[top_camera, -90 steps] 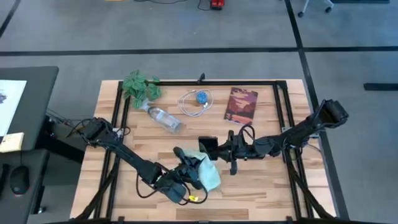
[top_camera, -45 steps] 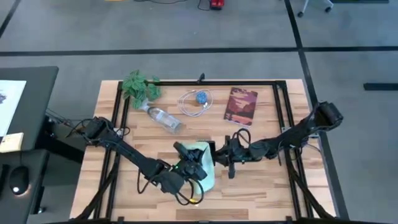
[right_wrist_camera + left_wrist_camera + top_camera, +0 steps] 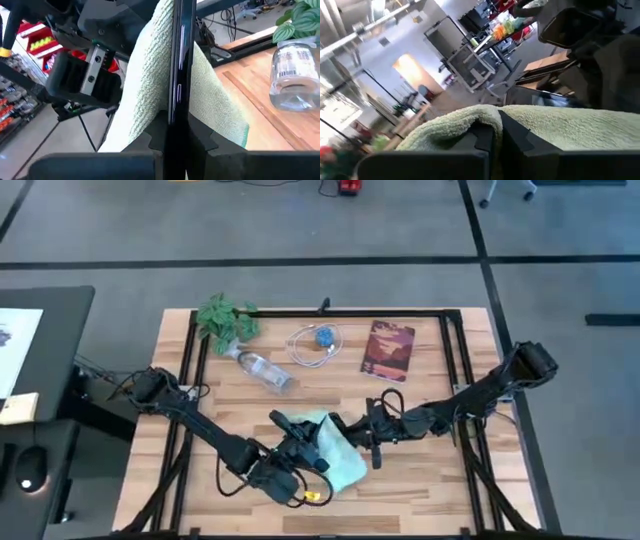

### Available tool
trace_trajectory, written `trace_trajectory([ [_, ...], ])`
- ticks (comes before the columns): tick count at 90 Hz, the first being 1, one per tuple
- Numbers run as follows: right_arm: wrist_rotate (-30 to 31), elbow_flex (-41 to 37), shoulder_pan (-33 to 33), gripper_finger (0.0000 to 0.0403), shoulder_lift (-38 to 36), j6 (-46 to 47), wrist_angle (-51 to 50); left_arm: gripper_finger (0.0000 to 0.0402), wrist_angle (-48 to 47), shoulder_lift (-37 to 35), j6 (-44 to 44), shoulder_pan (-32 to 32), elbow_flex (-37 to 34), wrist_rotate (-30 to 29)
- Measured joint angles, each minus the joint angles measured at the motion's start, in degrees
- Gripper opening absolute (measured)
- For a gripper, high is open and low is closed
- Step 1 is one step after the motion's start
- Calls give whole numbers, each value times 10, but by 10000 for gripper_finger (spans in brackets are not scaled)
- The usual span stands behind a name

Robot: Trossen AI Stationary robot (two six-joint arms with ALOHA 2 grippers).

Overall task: Apply microfiber cloth
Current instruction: Wipe the back and front of the black cellphone with the green microfiber cloth

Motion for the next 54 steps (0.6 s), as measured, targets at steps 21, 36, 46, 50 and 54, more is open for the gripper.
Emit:
trace_trajectory([
  [21, 57, 9, -6, 20, -11, 4, 18, 0, -4, 10, -16, -13, -6, 57],
  [36, 55, 3, -9, 20, -5, 7, -19, 0, 45, 2, 27, -19, 0, 42],
  [46, 67, 5, -9, 19, -26, -2, -18, 0, 46, 7, 28, -20, -1, 46],
  [50, 77, 6, -7, 19, -36, -6, -31, 0, 45, 6, 15, -20, -1, 52],
  [54, 88, 5, -2, 19, -46, -14, -49, 0, 44, 5, 3, -20, -1, 57],
])
